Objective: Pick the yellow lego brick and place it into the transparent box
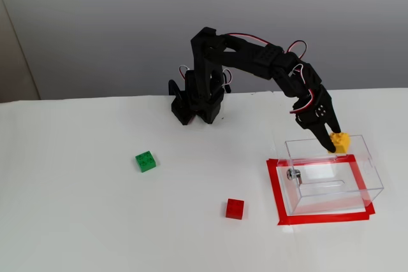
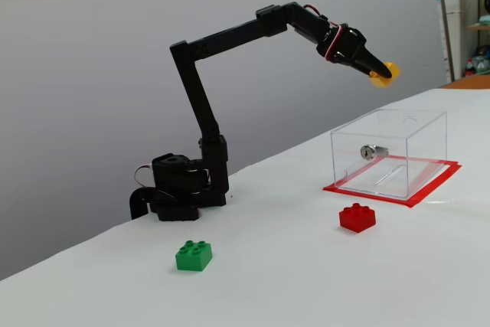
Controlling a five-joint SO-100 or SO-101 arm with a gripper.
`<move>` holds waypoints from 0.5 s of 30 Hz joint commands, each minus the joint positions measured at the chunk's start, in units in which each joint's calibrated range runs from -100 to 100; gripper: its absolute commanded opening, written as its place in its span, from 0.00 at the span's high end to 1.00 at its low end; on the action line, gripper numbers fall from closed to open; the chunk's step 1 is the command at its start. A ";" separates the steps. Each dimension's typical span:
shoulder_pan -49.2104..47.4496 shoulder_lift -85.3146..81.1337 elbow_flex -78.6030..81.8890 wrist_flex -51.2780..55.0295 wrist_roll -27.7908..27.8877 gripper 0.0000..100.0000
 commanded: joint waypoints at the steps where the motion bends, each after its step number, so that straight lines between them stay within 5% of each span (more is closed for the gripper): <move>1: 0.48 -0.55 0.15 -0.79 -0.18 0.87; 15: 0.77 -0.47 0.15 -0.62 -0.12 0.71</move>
